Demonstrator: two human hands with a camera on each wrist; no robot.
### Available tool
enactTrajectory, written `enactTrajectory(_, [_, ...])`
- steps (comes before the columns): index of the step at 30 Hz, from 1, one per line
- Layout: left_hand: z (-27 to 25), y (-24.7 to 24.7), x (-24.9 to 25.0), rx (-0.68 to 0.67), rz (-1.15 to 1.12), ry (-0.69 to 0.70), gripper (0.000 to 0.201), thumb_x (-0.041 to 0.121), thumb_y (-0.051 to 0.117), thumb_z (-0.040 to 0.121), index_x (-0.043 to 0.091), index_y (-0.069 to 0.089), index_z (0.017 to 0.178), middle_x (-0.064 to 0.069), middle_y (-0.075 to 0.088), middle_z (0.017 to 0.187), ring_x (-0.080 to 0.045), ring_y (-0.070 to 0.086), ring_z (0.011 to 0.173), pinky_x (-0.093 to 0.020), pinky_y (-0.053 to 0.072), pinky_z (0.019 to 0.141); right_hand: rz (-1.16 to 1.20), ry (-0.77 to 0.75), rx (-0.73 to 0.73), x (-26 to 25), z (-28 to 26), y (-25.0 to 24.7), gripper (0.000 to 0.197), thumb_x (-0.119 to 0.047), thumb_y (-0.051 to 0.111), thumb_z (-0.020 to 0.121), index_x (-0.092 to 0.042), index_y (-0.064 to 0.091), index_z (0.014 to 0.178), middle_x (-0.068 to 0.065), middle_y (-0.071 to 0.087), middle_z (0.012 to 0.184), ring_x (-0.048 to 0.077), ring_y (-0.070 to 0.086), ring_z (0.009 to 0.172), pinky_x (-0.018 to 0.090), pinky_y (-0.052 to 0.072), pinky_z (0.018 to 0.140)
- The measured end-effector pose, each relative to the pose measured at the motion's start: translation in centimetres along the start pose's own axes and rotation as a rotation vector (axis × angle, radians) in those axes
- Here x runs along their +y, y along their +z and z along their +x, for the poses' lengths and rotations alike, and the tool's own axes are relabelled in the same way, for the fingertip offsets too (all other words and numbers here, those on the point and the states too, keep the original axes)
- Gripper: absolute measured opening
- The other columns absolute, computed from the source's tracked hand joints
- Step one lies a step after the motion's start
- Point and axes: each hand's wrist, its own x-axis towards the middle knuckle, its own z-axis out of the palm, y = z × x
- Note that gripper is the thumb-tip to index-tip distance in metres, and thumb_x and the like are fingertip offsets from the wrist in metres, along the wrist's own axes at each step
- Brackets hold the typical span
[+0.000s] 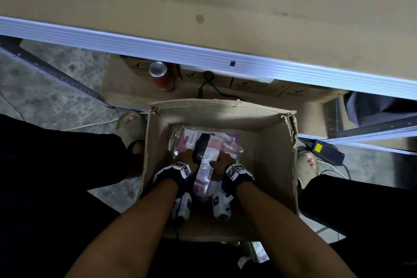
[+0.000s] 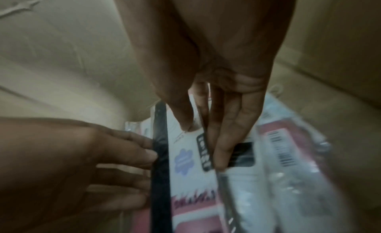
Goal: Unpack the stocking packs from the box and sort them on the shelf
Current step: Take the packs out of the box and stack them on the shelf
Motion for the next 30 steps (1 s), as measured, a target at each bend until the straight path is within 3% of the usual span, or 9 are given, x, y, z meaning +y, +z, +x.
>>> enactTrajectory(7, [0.6, 1.6, -0.3, -0.084, -0.001, -0.005, 0.032, 0.023, 0.064, 0.088, 0.005, 0.065, 0.114, -0.015, 0.068, 0.115, -0.031, 0.064, 0.109, -0.033, 0.052, 0.087, -0.134, 0.212, -0.031, 2.8, -1.0, -1.2, 0.073, -0.045, 0.063, 0.092, -0.004, 0.039, 0.147, 0.014, 0.047, 0.149, 0.029, 0.05, 0.133, 0.034, 0.044, 0.105])
enactTrajectory(11, [0.7, 1.9, -0.3, -0.126, -0.013, -0.032, 0.032, 0.028, 0.067, 0.084, 0.011, 0.067, 0.111, -0.012, 0.069, 0.109, -0.029, 0.066, 0.102, -0.027, 0.048, 0.077, -0.001, 0.227, -0.047, 3.7, -1.4, -0.7, 0.052, -0.036, 0.067, 0.09, -0.014, 0.056, 0.136, 0.01, 0.057, 0.14, 0.028, 0.061, 0.122, 0.038, 0.05, 0.102])
enactTrajectory(15, [1.1, 2.1, 0.0, -0.155, -0.007, 0.007, 0.024, 0.016, 0.064, 0.087, 0.011, 0.073, 0.109, -0.014, 0.071, 0.114, -0.032, 0.067, 0.107, -0.033, 0.055, 0.09, -0.01, 0.173, -0.019, 4.6, -1.8, -1.7, 0.049, -0.033, 0.058, 0.096, -0.015, 0.051, 0.141, 0.013, 0.048, 0.146, 0.031, 0.05, 0.132, 0.037, 0.041, 0.111])
enactTrajectory(17, [1.4, 1.8, 0.5, -0.145, 0.121, 0.039, 0.029, 0.013, 0.057, 0.095, 0.008, 0.069, 0.121, -0.014, 0.068, 0.125, -0.031, 0.063, 0.116, -0.035, 0.052, 0.098, 0.043, 0.176, -0.06, 4.4, -2.0, -2.7, 0.033, -0.033, 0.059, 0.097, -0.006, 0.063, 0.115, 0.014, 0.061, 0.121, 0.027, 0.058, 0.115, 0.038, 0.045, 0.106])
enactTrajectory(19, [2.2, 1.1, 1.4, -0.035, 0.25, 0.066, 0.031, 0.013, 0.052, 0.099, 0.006, 0.066, 0.126, -0.013, 0.064, 0.132, -0.029, 0.059, 0.123, -0.037, 0.047, 0.105, 0.066, 0.114, -0.023, 4.7, -1.6, -3.4, 0.019, -0.026, 0.062, 0.096, -0.009, 0.059, 0.087, 0.014, 0.061, 0.099, 0.023, 0.058, 0.098, 0.04, 0.049, 0.098])
enactTrajectory(22, [3.5, -1.2, 2.7, 0.181, 0.404, 0.186, 0.03, 0.019, 0.059, 0.092, 0.018, 0.068, 0.12, -0.007, 0.063, 0.132, -0.028, 0.054, 0.129, -0.041, 0.036, 0.115, 0.073, 0.104, 0.097, 5.0, -1.9, -4.6, 0.017, -0.019, 0.063, 0.093, -0.005, 0.063, 0.103, 0.016, 0.066, 0.108, 0.031, 0.065, 0.101, 0.039, 0.054, 0.09])
enactTrajectory(26, [5.0, -2.3, 3.1, 0.271, 0.585, 0.318, 0.054, 0.024, 0.054, 0.089, 0.026, 0.047, 0.142, -0.004, 0.041, 0.152, -0.032, 0.037, 0.141, -0.047, 0.029, 0.117, 0.006, 0.085, 0.262, 4.5, -2.5, -6.0, 0.023, -0.014, 0.061, 0.093, -0.018, 0.05, 0.072, 0.017, 0.066, 0.105, 0.03, 0.063, 0.102, 0.028, 0.047, 0.083])
enactTrajectory(28, [5.5, -2.2, 2.9, 0.205, 0.623, 0.293, 0.061, 0.023, 0.055, 0.09, 0.024, 0.038, 0.149, -0.005, 0.032, 0.158, -0.032, 0.029, 0.146, -0.049, 0.024, 0.12, 0.02, 0.076, 0.31, 4.0, -2.9, -6.4, 0.005, -0.01, 0.059, 0.093, -0.013, 0.06, 0.088, 0.016, 0.067, 0.114, 0.032, 0.063, 0.107, 0.025, 0.043, 0.082])
enactTrajectory(30, [5.9, -1.8, 2.5, 0.174, 0.707, 0.296, 0.053, 0.023, 0.053, 0.092, 0.02, 0.043, 0.145, -0.009, 0.039, 0.152, -0.033, 0.035, 0.142, -0.049, 0.027, 0.117, 0.03, 0.052, 0.364, 3.8, -3.2, -6.4, 0.014, -0.008, 0.056, 0.091, -0.011, 0.062, 0.103, 0.015, 0.068, 0.114, 0.033, 0.063, 0.106, 0.024, 0.041, 0.081])
